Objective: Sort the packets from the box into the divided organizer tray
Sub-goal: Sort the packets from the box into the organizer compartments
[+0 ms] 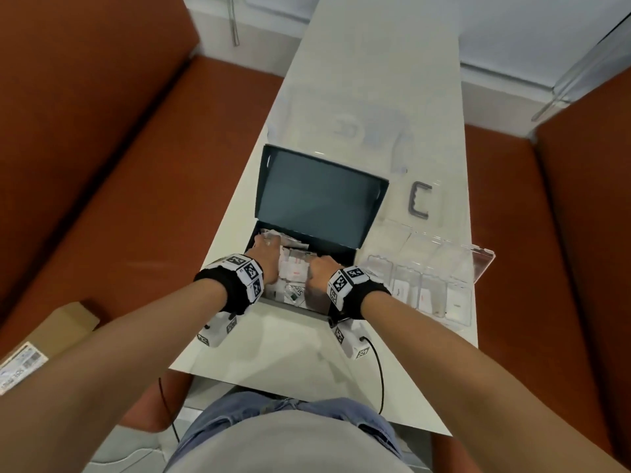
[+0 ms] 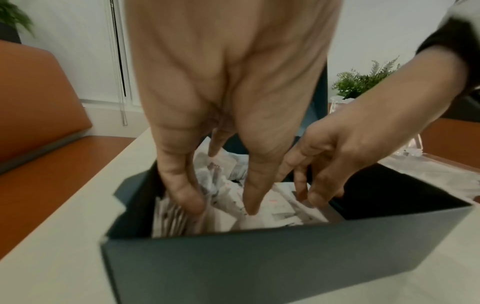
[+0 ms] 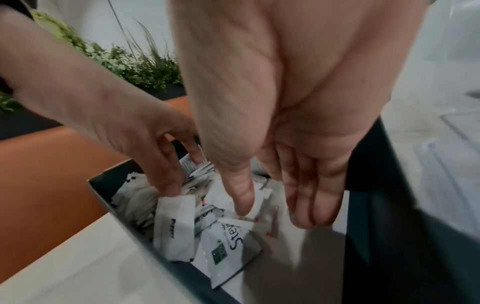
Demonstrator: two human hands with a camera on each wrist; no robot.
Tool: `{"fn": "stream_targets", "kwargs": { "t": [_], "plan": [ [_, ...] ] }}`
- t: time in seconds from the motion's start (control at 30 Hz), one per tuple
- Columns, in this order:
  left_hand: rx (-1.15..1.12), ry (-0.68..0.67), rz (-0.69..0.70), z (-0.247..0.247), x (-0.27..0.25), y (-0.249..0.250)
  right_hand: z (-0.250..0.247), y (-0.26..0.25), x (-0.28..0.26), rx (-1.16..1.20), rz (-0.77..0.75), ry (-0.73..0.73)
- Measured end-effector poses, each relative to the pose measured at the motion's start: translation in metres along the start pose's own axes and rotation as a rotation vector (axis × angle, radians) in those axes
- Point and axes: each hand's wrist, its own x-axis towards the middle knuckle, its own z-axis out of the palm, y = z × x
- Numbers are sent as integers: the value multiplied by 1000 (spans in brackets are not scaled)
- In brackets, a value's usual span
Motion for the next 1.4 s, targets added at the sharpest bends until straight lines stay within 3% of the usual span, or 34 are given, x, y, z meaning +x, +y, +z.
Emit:
{"fn": "stream_targets", "kwargs": {
  "t": [0.37, 0.67, 0.8, 1.0, 1.4],
  "plan": [
    [103, -31, -35, 9, 13, 0, 10, -23, 20, 154, 12, 2],
    [81, 11, 100, 7, 23, -7, 6, -22, 20, 348, 51, 67],
    [21, 82, 109, 6, 25, -12, 5, -21, 20, 330, 21, 99],
    [108, 33, 124, 3, 25, -5, 6, -19, 23, 242, 12, 110],
    [46, 212, 189, 1, 16, -5, -3, -7, 11, 285, -27, 235]
  ]
}}
